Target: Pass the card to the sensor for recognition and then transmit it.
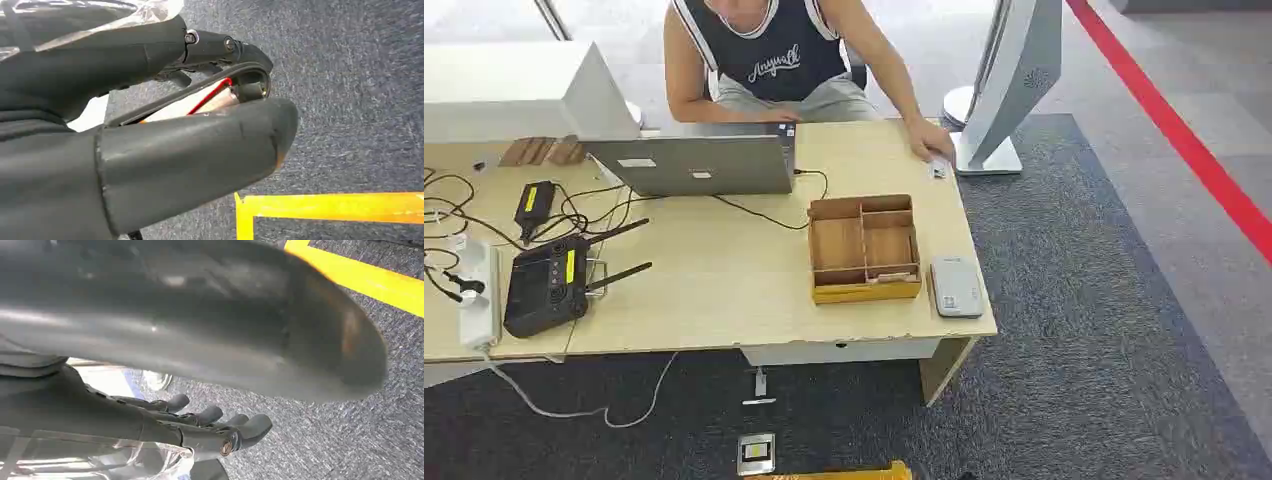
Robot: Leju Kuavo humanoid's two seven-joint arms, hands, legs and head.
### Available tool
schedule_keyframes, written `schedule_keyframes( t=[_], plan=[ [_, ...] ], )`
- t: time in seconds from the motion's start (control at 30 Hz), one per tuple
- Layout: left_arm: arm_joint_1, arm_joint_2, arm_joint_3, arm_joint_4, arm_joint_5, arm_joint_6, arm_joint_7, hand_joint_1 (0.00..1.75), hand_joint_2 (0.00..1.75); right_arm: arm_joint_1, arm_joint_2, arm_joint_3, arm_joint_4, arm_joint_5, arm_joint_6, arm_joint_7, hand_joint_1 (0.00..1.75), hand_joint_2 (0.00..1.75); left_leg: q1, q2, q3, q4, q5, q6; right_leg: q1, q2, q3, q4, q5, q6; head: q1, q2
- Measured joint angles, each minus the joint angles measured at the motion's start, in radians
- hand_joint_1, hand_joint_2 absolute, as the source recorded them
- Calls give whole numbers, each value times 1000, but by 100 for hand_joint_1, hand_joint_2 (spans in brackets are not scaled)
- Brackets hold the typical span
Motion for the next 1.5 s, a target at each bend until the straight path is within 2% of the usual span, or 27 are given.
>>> schedule_keyframes(
  t=[1.27,1.4,1.5],
  plan=[
    [0,-3,0,0,7,0,1,0,0,-6,-6,3,0,8,5,15,0,0,0,0,0,0,0,0,0,0,1,0,0,0,0,0],
    [0,-3,0,0,7,0,-1,0,0,-30,-29,4,0,10,-61,40,0,0,0,0,1,0,0,0,0,0,1,0,0,0,0,0],
    [-1,-3,0,0,6,-1,-2,0,0,-66,-63,4,0,10,-66,48,0,0,0,0,1,0,0,0,0,0,2,0,0,0,0,0]
  ],
)
